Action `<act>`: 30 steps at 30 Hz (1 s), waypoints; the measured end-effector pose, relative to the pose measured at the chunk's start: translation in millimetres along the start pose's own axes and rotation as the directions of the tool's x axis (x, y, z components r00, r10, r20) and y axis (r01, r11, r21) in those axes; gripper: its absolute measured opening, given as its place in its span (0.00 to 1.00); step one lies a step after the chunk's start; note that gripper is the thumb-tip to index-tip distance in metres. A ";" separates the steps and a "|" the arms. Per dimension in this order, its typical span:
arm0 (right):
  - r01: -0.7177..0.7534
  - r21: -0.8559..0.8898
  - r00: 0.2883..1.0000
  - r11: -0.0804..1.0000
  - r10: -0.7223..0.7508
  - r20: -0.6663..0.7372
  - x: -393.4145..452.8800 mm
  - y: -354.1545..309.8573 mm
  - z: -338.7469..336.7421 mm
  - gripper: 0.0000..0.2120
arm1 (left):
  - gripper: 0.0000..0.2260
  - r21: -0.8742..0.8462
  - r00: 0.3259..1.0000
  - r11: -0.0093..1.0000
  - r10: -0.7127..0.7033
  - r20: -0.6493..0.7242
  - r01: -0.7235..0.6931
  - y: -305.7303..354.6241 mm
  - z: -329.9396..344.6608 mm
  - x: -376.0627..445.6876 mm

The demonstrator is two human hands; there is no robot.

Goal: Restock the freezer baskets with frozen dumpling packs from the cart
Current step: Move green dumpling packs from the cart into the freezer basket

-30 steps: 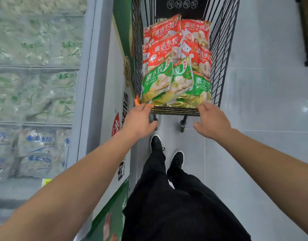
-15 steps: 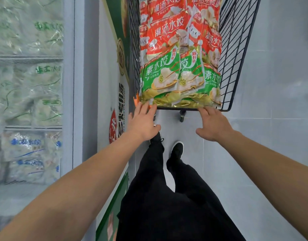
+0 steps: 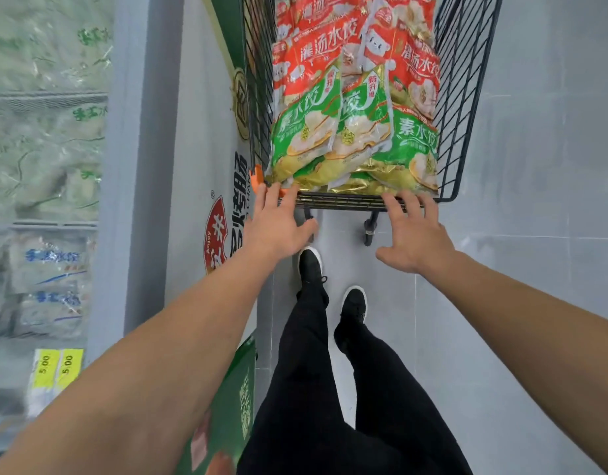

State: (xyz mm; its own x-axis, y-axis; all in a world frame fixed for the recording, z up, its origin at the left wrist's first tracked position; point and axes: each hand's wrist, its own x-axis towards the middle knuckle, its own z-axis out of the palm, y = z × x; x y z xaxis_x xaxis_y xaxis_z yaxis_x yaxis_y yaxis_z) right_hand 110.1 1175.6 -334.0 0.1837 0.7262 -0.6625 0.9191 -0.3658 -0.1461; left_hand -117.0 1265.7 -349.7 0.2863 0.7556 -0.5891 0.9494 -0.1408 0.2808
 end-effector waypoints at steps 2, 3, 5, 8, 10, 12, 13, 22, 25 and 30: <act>0.006 0.020 1.000 1.000 -0.006 -0.015 -5.9 4.4 6.7 0.49 | 0.36 -0.008 0.999 1.000 -0.014 0.029 0.014 2.8 0.3 -6.4; 0.019 0.027 1.000 0.999 -0.019 -0.011 -11.7 4.3 12.9 0.50 | 0.36 -0.002 0.999 1.000 -0.026 0.042 0.026 1.1 3.0 -14.1; 0.022 0.032 1.000 0.999 -0.023 0.017 -22.8 3.0 22.9 0.51 | 0.36 -0.022 0.997 0.999 -0.044 0.069 0.046 -2.2 9.2 -26.5; 0.007 0.066 0.997 0.998 -0.013 0.078 -46.7 3.0 45.1 0.53 | 0.36 -0.069 0.994 0.996 -0.044 0.098 0.051 -9.0 25.2 -54.5; -0.005 0.052 0.994 0.999 -0.001 0.112 -64.2 5.0 60.8 0.55 | 0.35 -0.099 0.993 0.995 -0.015 0.118 0.027 -14.0 37.5 -73.3; -0.018 0.027 0.988 0.999 0.014 0.157 -81.5 5.2 79.5 0.57 | 0.35 -0.072 0.993 0.997 0.031 0.116 -0.022 -22.1 49.7 -91.8; -0.021 0.009 0.987 1.000 0.020 0.162 -89.0 3.3 87.8 0.58 | 0.36 -0.060 0.993 0.997 0.050 0.105 -0.044 -28.5 57.1 -99.4; -0.038 -0.060 0.971 0.997 0.051 0.234 -163.3 -6.5 149.0 0.61 | 0.36 0.013 0.991 0.997 0.074 0.116 -0.076 -60.5 120.4 -176.9; -0.047 -0.074 0.964 0.996 0.065 0.259 -189.4 1.9 173.6 0.61 | 0.36 0.092 0.991 0.993 0.069 0.113 -0.080 -61.7 142.5 -210.5; -0.054 -0.095 0.961 0.994 0.078 0.265 -226.1 12.8 205.9 0.61 | 0.38 0.156 0.996 0.985 0.061 0.066 -0.071 -55.4 177.5 -256.2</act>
State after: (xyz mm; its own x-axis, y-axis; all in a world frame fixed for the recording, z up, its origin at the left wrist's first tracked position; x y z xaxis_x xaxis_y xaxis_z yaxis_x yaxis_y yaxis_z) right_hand 8.7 886.8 -337.3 0.1556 0.5151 -0.8429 0.9369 -0.3474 -0.0393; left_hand -220.0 966.3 -348.9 0.3518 0.7016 -0.6197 0.9352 -0.2918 0.2005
